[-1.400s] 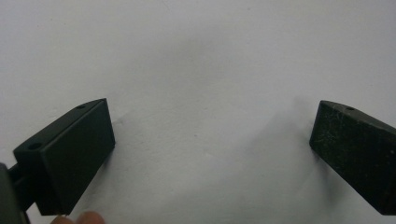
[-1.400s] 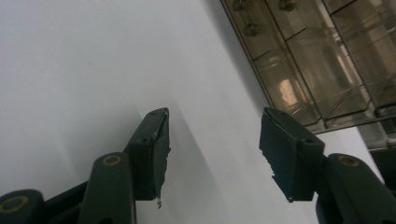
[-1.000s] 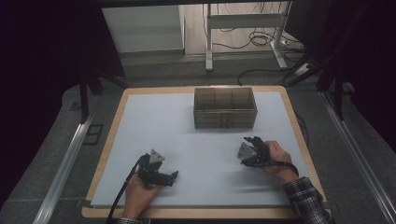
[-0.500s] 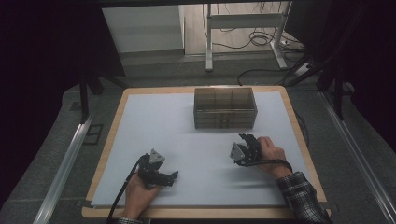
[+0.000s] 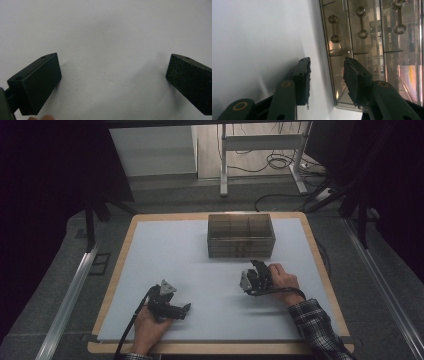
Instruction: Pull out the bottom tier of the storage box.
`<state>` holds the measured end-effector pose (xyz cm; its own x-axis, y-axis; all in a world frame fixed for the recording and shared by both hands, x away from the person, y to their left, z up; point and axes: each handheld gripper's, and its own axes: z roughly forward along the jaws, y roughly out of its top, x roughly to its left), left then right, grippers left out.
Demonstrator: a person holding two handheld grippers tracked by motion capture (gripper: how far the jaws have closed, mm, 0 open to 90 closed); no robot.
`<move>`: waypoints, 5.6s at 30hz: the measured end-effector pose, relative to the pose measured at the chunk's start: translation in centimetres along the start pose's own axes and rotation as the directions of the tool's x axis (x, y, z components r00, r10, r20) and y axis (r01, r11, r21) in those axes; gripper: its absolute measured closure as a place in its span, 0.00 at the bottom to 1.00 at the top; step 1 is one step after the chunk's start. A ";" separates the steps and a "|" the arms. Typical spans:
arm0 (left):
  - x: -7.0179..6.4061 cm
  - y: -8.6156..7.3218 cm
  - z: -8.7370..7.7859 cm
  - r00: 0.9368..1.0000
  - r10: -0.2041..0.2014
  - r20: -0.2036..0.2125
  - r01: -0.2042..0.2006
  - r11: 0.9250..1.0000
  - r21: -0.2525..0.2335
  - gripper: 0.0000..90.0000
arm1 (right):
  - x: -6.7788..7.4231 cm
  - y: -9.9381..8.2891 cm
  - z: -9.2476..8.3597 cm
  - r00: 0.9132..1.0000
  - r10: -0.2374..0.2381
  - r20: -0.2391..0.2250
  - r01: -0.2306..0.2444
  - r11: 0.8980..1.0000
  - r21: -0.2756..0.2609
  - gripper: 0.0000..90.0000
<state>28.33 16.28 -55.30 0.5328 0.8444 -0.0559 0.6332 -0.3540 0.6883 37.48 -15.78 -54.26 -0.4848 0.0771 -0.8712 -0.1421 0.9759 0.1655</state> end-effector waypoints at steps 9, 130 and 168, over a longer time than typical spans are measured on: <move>0.0 0.0 0.0 1.000 0.001 0.000 -0.001 1.000 0.000 0.00 | 0.0 1.0 1.1 0.997 -0.064 0.040 0.063 0.998 0.022 0.70; 0.0 0.0 0.0 1.000 0.006 0.000 -0.006 1.000 0.004 0.00 | -4.2 1.4 -0.9 0.950 0.094 -0.299 -0.130 0.986 -0.101 0.63; 0.0 0.0 0.0 1.000 0.005 0.000 -0.005 1.000 0.004 0.00 | -10.3 -3.4 3.8 0.688 0.170 -0.705 -0.287 0.957 -0.049 0.78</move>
<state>28.33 16.31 -55.28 0.5365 0.8423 -0.0523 0.6323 -0.3601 0.6859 46.19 -19.14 -47.63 -0.9665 0.0755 -0.2452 -0.0390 0.9013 0.4315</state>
